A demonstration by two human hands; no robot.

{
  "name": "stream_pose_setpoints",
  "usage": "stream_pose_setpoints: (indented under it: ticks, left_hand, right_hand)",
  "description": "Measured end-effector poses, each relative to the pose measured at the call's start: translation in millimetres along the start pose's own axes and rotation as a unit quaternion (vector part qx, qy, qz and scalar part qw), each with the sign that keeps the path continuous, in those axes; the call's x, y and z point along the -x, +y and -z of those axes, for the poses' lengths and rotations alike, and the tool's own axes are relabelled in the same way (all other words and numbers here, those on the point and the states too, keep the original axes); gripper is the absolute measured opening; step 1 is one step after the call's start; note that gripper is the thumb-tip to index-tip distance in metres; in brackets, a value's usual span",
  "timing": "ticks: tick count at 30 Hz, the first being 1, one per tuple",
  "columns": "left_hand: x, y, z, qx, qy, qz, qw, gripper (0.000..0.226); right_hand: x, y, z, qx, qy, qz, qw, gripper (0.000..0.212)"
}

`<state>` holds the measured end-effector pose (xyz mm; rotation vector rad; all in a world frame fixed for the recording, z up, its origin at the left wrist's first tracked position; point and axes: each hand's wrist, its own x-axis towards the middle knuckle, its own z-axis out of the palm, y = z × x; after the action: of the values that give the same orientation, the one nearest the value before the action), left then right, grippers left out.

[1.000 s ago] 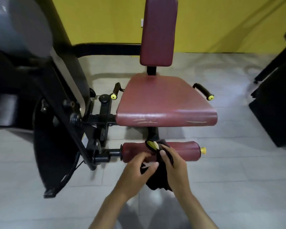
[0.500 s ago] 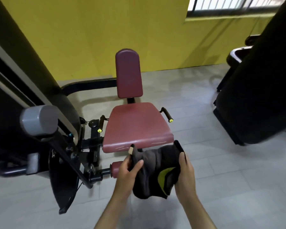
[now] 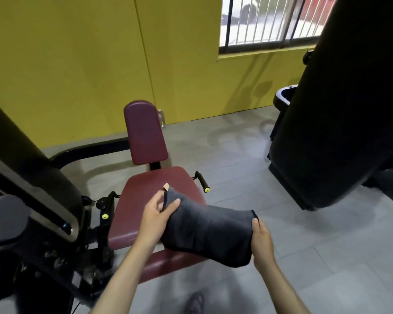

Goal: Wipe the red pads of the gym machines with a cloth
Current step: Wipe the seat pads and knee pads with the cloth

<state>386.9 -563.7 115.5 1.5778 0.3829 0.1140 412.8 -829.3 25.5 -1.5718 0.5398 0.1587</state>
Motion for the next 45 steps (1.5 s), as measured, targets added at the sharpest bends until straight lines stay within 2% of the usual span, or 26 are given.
stream_pose_setpoints:
  ticks: [2,4,6,8,9,12,13,19,22,26,31,34,39,45]
  left_hand:
    - [-27.6,1.5,-8.4,-0.024,-0.005,-0.017,1.0,0.017]
    - [-64.8,-2.4,-15.4,-0.053,-0.014,-0.021,0.998,0.014]
    - [-92.3,1.3,-18.9,-0.039,-0.015,-0.011,0.999,0.031]
    - [-128.1,3.5,-19.6,-0.01,-0.046,0.023,0.999,0.052]
    - [-142.8,4.7,-19.7,0.008,-0.072,0.047,0.996,0.053]
    - [-177.3,7.6,-21.4,0.042,-0.123,0.086,0.988,0.03]
    - [-188.7,10.6,-22.5,0.049,-0.128,0.089,0.987,0.03]
    - [-265.1,2.0,-44.1,0.039,-0.074,0.122,0.989,0.038]
    - [-301.2,-4.1,-73.8,0.025,-0.077,0.115,0.99,0.048]
    - [-355.7,-13.6,-123.6,0.043,-0.075,0.142,0.986,0.067]
    - [-419.6,-24.3,-196.7,0.03,-0.012,0.178,0.984,0.068]
    - [-449.7,-10.5,-243.4,0.004,0.0,0.183,0.983,0.067]
    - [-494.1,14.5,-304.7,-0.033,-0.007,0.139,0.99,0.064]
    - [-531.6,23.9,-305.5,0.056,0.101,0.15,0.982,0.057]
  right_hand:
    - [-29.8,-1.9,-5.8,0.044,0.02,-0.003,0.999,0.034]
    - [-63.6,-12.5,-11.2,0.033,-0.009,-0.037,0.999,0.03]
    - [-83.0,-29.9,-10.6,-0.012,-0.068,-0.06,0.996,0.02]
    - [-111.5,-51.4,-13.4,-0.047,-0.132,-0.065,0.988,0.034]
    - [-123.3,-64.6,-16.4,-0.053,-0.156,-0.06,0.984,0.042]
    - [-164.1,-93.9,-25.8,-0.026,-0.202,-0.032,0.979,0.052]
    - [-177.1,-103.2,-30.1,-0.026,-0.213,-0.027,0.976,0.051]
    - [-260.6,-142.4,-52.9,-0.012,-0.258,0.001,0.966,0.043]
    - [-312.1,-154.1,-65.6,0.03,-0.277,0.0,0.96,0.04]
    - [-399.6,-175.2,-73.4,0.081,-0.337,-0.013,0.938,0.053]
    - [-515.3,-193.9,-70.0,0.155,-0.364,-0.053,0.917,0.056]
    - [-561.7,-212.1,-75.6,0.202,-0.391,-0.009,0.898,0.051]
    - [-579.6,-257.7,-117.2,0.217,-0.48,0.075,0.847,0.056]
    - [-583.9,-282.4,-183.4,0.216,-0.551,0.093,0.8,0.067]
